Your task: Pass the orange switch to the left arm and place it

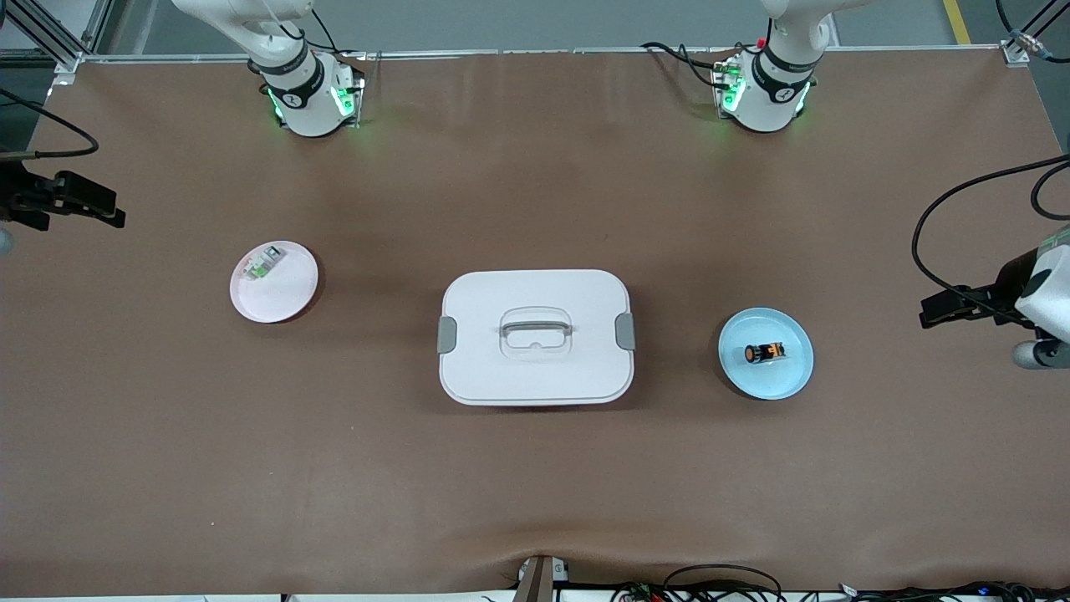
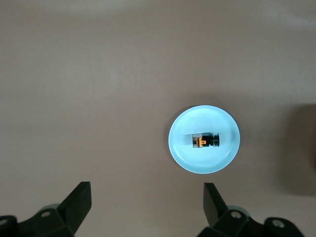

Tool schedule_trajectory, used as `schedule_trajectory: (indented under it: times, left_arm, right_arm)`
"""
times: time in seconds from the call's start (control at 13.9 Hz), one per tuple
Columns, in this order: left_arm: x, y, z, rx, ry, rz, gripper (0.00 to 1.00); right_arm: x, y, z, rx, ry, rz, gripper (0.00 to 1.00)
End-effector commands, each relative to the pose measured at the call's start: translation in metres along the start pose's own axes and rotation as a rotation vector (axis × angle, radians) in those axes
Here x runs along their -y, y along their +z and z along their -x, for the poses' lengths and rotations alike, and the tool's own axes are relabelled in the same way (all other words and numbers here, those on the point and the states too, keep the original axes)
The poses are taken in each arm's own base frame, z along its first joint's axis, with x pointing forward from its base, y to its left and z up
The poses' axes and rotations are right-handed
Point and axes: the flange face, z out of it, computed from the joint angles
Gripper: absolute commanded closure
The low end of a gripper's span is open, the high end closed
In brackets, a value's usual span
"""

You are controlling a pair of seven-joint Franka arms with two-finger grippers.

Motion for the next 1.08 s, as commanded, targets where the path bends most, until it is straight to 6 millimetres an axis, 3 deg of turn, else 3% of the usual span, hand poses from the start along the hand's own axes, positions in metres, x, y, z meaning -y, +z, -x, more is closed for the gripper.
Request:
schedule_trajectory:
  times: [0.0, 0.58, 0.72, 1.01]
  left_arm:
    - [-0.004, -0.024, 0.016, 0.000, -0.095, 0.005, 0.00]
    - [0.004, -0.071, 0.048, -0.004, -0.090, -0.020, 0.00]
    - [-0.002, -0.095, 0.066, -0.031, -0.073, -0.038, 0.00]
    - [-0.007, -0.106, 0.098, -0.008, -0.019, -0.016, 0.00]
  right_arm:
    - [0.001, -0.001, 0.008, -0.020, -0.007, 0.003, 0.00]
    - [0.001, -0.009, 0.012, -0.045, 0.005, -0.006, 0.00]
    - [0.005, -0.022, 0.016, -0.092, 0.001, -0.002, 0.00]
    - [0.003, -0.026, 0.017, -0.106, 0.006, -0.009, 0.00]
